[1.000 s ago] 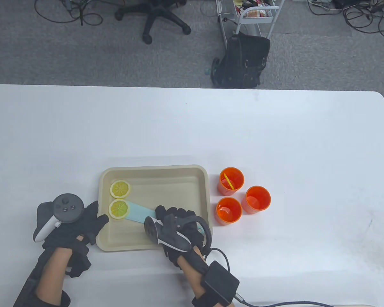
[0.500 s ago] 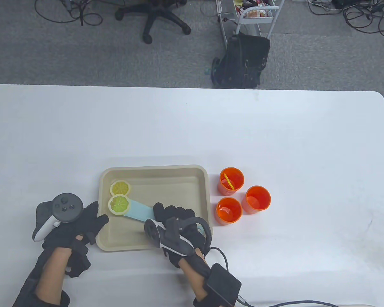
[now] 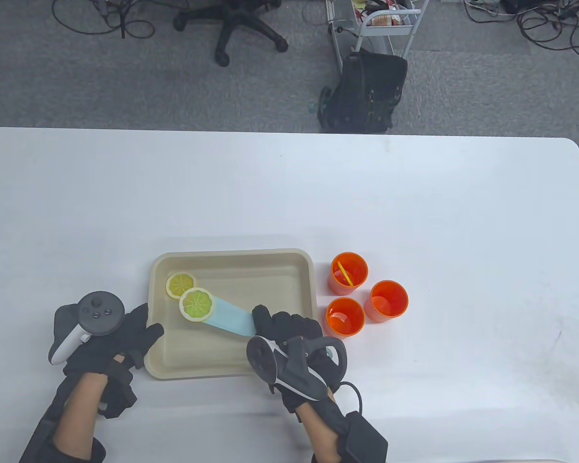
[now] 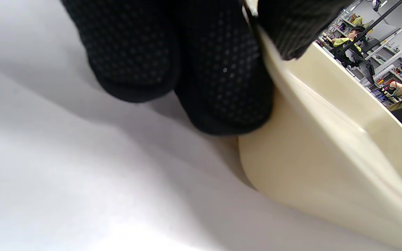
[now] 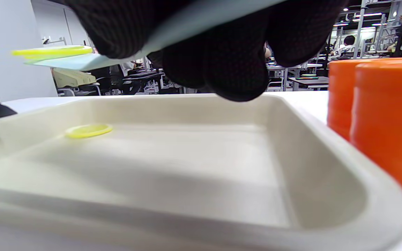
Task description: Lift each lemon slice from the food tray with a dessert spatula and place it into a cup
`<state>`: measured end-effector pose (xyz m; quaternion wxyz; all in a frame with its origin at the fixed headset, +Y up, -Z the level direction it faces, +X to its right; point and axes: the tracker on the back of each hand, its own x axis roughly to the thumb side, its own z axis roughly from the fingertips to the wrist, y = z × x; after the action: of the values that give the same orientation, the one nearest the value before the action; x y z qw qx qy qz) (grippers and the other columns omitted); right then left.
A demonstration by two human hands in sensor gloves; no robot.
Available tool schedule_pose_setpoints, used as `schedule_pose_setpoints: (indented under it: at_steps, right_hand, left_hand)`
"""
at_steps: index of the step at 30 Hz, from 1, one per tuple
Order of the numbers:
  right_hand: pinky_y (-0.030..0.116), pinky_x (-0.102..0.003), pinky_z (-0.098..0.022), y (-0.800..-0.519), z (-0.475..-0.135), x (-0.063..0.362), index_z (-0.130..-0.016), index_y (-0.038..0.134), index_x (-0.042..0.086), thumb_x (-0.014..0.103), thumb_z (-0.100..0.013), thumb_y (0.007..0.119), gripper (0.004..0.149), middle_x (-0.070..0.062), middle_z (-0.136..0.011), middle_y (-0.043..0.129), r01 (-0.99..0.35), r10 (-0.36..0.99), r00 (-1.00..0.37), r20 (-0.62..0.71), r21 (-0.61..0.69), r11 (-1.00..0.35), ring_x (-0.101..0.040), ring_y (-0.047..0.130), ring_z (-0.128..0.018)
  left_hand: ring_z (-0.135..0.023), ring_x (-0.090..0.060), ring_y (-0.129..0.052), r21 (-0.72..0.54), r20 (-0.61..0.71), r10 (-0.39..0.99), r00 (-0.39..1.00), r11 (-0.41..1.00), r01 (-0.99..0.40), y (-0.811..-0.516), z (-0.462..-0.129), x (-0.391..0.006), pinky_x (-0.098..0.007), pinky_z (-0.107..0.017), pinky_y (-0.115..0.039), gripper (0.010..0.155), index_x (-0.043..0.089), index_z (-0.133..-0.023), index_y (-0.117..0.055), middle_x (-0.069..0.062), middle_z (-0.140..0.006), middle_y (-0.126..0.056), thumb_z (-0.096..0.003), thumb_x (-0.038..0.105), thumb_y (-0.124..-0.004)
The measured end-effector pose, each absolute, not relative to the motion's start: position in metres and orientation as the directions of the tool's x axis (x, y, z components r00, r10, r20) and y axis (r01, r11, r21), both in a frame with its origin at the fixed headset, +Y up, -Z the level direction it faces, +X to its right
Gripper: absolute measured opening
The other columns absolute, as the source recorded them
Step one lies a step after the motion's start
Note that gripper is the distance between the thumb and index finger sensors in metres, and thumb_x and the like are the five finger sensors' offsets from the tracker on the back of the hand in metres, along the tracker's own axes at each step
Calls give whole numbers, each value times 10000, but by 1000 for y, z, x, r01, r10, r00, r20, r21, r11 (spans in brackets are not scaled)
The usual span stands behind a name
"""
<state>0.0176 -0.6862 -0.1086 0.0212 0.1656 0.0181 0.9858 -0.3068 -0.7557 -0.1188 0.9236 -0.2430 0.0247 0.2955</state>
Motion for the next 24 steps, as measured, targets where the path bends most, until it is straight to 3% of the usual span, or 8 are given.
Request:
schedule_pose_setpoints:
  at_steps: [12,24]
  right_hand:
    - [706,-560,-666,-656,-114,73,-1049,660,213,387,-508,759,576,-78,-862,870,-174,187,-963,192,85,-981,-237,963,-641]
    - [708,-563,-665,-651,-122,153,-1041,675,203,383,-505,797,578,-81,-854,881,-278,279,-960,-12,131,-952,-241,970,-633]
  left_hand:
    - [-427,-61,-1079,-435,-190,535,823,706,-559,-756,-119,-307,-325,-378,-939,730,17,-1104,-515,-26,-749,-924,-579,459,-764]
    - [-428,-62,-1079,-437,-191,535,823,705,-560,-756,-119,-307,-327,-379,-938,729,18,-1105,-513,-28,-750,-923,-580,458,-764]
